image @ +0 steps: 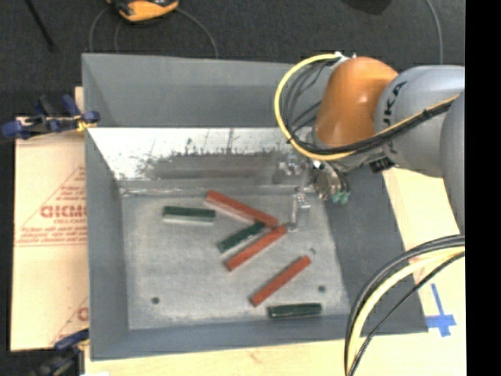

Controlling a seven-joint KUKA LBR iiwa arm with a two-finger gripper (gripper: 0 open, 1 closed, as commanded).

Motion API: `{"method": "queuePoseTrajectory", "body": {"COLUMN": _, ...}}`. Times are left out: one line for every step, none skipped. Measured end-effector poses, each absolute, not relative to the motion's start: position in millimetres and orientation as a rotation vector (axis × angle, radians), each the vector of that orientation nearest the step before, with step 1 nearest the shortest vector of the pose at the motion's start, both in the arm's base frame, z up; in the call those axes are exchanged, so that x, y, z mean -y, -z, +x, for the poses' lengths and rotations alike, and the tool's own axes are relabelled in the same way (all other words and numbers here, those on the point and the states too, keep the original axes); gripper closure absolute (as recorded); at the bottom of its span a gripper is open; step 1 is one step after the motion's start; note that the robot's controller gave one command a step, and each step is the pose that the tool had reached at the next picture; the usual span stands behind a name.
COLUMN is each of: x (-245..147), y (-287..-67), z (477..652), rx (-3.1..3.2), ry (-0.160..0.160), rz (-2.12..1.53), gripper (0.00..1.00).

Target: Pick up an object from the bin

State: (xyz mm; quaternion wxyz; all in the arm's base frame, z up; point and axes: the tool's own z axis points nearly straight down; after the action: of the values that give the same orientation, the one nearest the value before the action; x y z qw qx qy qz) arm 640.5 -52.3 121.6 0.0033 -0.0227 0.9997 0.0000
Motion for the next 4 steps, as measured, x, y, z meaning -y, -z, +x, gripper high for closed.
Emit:
{"method": "queuePoseTrajectory", "body": {"x": 4.1, "y": -72.7, "z": 635.1, "rx": -3.133, "ry": 0.0, "rz": 0.115, "gripper": 0.0}}
{"method": "queuePoseTrajectory", "body": {"x": -13.7, "y": -72.5, "z": 631.2, "rx": -3.134, "ry": 0.0, "rz": 0.024, "gripper": 1.0}}
{"method": "queuePoseTrajectory", "body": {"x": -13.7, "y": -72.5, "z": 631.2, "rx": -3.134, "ry": 0.0, "rz": 0.023, "gripper": 1.0}}
{"method": "queuePoseTrajectory", "body": {"x": -13.5, "y": -76.7, "z": 629.5, "rx": -3.14, "ry": 0.001, "rz": 0.023, "gripper": 1.0}}
